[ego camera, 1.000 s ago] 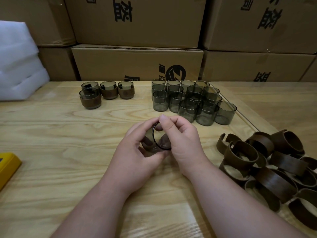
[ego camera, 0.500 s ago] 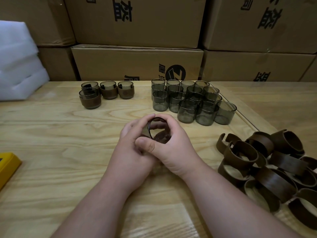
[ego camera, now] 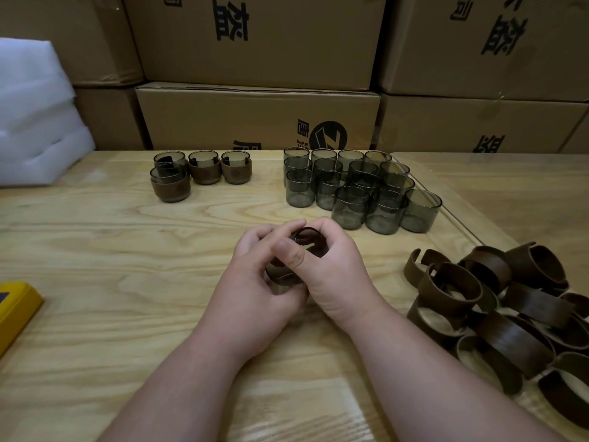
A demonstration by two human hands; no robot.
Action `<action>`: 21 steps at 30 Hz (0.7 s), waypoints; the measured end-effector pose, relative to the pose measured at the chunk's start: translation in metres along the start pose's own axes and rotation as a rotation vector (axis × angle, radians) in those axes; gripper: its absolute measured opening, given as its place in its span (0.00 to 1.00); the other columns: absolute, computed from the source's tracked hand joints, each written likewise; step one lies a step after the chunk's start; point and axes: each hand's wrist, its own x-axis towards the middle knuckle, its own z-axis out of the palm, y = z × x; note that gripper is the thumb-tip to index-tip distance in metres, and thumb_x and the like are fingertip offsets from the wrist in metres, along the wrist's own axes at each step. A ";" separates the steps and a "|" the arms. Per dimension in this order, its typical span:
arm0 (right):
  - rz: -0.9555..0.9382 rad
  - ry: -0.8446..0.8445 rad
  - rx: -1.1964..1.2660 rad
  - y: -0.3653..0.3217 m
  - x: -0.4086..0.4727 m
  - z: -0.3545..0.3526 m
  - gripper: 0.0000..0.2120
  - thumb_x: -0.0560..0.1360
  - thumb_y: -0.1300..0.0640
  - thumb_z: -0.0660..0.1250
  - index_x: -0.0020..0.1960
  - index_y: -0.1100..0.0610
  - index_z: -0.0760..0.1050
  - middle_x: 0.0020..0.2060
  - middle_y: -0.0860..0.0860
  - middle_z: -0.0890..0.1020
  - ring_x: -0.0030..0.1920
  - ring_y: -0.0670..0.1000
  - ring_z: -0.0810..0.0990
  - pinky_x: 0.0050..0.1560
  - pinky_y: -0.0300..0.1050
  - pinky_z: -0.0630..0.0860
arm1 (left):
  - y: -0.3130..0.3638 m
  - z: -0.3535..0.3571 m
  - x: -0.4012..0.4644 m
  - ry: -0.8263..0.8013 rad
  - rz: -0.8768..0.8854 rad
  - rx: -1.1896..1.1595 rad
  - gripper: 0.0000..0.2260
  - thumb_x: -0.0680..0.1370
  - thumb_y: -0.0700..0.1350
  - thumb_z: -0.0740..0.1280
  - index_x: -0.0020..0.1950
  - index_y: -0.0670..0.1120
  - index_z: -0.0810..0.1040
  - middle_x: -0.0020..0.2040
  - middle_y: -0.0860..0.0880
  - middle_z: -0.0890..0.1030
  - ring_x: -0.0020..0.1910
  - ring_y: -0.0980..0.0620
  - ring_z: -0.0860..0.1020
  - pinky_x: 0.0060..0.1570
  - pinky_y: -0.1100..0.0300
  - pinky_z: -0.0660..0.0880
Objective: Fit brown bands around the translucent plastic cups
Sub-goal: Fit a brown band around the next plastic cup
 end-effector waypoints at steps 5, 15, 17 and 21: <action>0.023 -0.009 0.060 0.000 0.002 -0.001 0.28 0.62 0.41 0.80 0.48 0.61 0.75 0.32 0.44 0.82 0.36 0.45 0.83 0.37 0.42 0.80 | -0.003 0.000 0.000 -0.016 0.017 0.046 0.33 0.69 0.39 0.75 0.67 0.69 0.76 0.62 0.63 0.74 0.59 0.62 0.79 0.51 0.75 0.72; 0.165 0.225 0.055 0.001 0.010 -0.002 0.24 0.79 0.33 0.60 0.38 0.50 0.80 0.39 0.54 0.86 0.41 0.53 0.87 0.47 0.55 0.86 | -0.005 -0.001 0.001 -0.033 -0.061 -0.035 0.37 0.65 0.49 0.79 0.68 0.72 0.71 0.63 0.64 0.80 0.58 0.58 0.82 0.52 0.65 0.78; 0.218 0.274 0.108 0.000 0.012 -0.003 0.25 0.83 0.37 0.57 0.41 0.54 0.80 0.39 0.55 0.87 0.42 0.55 0.88 0.51 0.61 0.84 | -0.004 -0.002 0.002 -0.027 -0.058 -0.070 0.36 0.63 0.54 0.80 0.68 0.70 0.71 0.64 0.62 0.80 0.60 0.58 0.81 0.50 0.67 0.75; 0.209 0.308 0.134 0.003 0.013 -0.002 0.22 0.84 0.39 0.56 0.43 0.52 0.79 0.43 0.58 0.87 0.46 0.60 0.87 0.52 0.64 0.83 | -0.002 -0.004 0.001 -0.036 -0.049 -0.102 0.37 0.62 0.58 0.79 0.69 0.70 0.72 0.65 0.60 0.80 0.62 0.55 0.81 0.55 0.58 0.76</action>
